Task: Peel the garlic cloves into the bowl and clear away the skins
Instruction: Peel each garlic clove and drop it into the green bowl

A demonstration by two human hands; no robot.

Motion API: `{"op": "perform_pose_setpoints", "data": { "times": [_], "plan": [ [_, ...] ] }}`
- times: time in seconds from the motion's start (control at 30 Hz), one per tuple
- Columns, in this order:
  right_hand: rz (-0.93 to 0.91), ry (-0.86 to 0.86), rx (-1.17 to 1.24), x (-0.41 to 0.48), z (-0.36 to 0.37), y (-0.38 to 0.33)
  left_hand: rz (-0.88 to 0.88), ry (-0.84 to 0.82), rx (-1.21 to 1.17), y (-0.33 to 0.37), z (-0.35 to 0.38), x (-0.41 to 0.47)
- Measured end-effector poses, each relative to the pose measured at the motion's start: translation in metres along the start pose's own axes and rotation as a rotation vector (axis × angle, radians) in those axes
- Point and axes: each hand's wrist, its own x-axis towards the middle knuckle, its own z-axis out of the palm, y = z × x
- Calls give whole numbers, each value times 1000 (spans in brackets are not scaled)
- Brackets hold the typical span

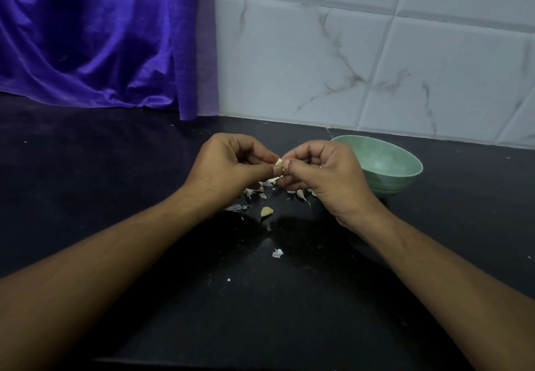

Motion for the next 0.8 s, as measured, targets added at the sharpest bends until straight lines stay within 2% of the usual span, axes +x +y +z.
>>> {"op": "perform_pose_setpoints", "data": {
  "times": [0.5, 0.63, 0.8],
  "plan": [
    [147, -62, 144, 2, 2, -5, 13, -46, -106, 3, 3, -2],
    [189, -99, 136, -1, 4, -4, -14, -12, -213, 5, 3, 0],
    [157, -35, 104, 2, -1, -3, -32, -28, -217, 2, -2, 2]
  ]
}}
